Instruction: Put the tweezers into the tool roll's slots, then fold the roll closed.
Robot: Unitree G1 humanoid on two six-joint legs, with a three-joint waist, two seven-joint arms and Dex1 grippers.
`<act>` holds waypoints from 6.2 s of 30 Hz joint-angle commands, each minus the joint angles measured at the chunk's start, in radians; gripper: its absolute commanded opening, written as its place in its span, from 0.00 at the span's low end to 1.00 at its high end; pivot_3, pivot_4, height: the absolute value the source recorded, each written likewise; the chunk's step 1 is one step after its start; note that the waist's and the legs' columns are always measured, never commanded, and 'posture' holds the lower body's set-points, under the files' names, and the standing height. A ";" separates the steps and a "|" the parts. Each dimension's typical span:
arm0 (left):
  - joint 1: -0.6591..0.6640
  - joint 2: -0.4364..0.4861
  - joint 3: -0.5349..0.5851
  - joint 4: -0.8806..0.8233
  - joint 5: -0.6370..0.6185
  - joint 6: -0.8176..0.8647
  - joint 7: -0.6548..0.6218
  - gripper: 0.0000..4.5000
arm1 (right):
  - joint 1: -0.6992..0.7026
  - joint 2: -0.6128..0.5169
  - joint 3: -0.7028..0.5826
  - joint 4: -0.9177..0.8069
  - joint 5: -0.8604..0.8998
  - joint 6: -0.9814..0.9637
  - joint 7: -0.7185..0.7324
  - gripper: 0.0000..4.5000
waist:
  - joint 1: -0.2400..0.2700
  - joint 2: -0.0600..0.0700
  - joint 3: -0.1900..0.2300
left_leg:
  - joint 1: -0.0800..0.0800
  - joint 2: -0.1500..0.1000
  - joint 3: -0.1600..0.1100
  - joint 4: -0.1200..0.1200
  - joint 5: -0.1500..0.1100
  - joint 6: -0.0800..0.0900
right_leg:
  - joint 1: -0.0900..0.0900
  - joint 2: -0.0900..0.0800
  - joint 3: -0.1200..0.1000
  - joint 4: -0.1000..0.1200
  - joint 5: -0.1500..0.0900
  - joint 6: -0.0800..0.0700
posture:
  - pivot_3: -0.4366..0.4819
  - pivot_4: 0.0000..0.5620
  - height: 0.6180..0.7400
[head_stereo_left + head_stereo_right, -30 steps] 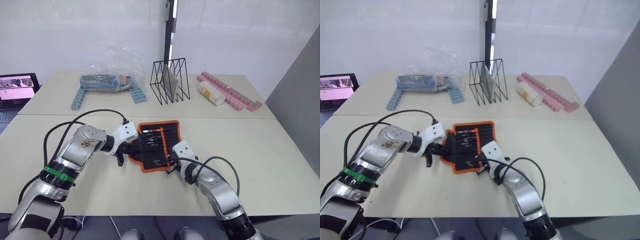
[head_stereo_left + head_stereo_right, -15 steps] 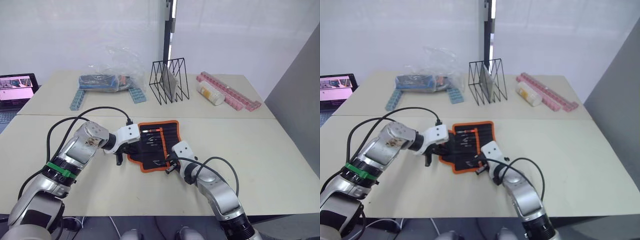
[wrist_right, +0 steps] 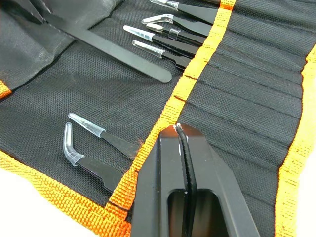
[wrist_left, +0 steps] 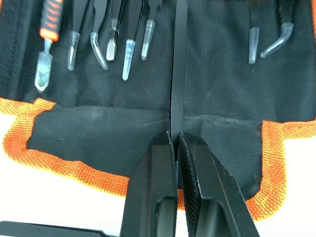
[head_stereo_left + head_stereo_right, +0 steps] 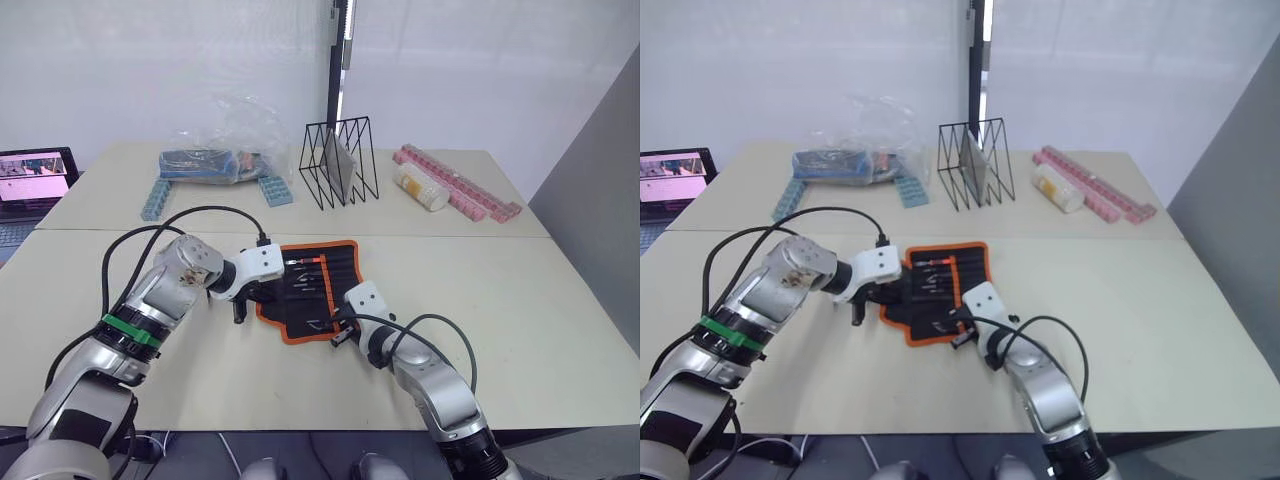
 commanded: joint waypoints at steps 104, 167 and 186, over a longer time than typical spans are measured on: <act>1.182 -0.723 0.928 -1.222 -0.221 0.460 0.860 0.68 | 0.023 -0.109 0.091 0.107 -0.002 0.072 0.121 0.00 | -0.003 -0.001 -0.001 | 0.011 0.001 -0.007 -0.001 -0.006 -0.009 | 0.014 -0.020 0.005 -0.004 -0.001 -0.001 | 0.48 0.27 0.97; 0.549 -0.498 0.682 -0.195 -0.176 0.078 1.120 0.01 | 0.002 -0.078 0.072 0.123 -0.020 0.075 0.113 0.00 | -0.002 0.010 -0.004 | 0.012 0.002 -0.003 -0.004 -0.011 -0.012 | 0.012 -0.023 0.001 -0.014 0.000 -0.001 | 0.48 0.27 0.97; 0.280 -0.200 0.556 -0.269 -0.363 -0.036 0.590 0.01 | -0.009 -0.064 0.075 0.148 -0.026 0.063 0.108 0.00 | -0.008 0.000 -0.001 | 0.008 0.001 -0.001 -0.018 -0.006 -0.020 | 0.000 -0.025 -0.002 -0.015 0.002 -0.006 | 0.48 0.27 0.97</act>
